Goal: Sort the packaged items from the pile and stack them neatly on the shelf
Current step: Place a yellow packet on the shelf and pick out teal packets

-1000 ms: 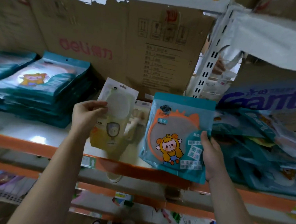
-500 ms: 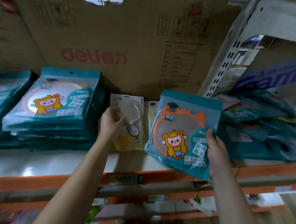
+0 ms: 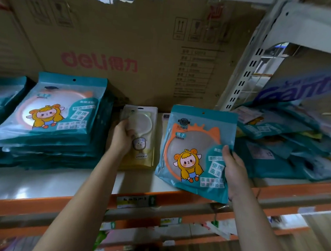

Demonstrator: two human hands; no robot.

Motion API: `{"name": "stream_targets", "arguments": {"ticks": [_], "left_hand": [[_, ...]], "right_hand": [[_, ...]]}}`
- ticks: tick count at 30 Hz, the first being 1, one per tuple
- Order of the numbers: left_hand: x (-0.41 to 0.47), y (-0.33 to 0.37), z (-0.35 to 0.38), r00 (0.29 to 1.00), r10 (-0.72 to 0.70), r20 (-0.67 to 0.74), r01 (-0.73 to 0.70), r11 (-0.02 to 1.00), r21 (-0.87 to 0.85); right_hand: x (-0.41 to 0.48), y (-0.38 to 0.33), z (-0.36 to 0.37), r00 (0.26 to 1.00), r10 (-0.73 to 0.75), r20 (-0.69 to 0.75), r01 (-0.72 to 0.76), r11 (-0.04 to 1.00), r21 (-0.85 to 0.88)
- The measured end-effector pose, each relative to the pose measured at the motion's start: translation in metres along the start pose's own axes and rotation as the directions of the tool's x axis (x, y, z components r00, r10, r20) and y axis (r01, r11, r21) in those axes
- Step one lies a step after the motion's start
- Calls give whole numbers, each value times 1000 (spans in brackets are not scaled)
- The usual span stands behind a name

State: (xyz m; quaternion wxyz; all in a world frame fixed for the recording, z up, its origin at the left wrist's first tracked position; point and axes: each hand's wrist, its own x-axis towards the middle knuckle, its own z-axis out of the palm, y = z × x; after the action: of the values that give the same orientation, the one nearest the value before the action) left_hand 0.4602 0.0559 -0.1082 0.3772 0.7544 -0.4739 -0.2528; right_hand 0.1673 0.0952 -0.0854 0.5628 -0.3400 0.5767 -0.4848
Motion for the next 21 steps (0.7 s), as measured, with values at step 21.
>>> {"name": "stream_targets", "arguments": {"ticks": [21], "left_hand": [[-27,0,-2,994,-36,-103,60,970,237]], "right_hand": [[13,-6,-18,992,36,119,-38,999,14]]}}
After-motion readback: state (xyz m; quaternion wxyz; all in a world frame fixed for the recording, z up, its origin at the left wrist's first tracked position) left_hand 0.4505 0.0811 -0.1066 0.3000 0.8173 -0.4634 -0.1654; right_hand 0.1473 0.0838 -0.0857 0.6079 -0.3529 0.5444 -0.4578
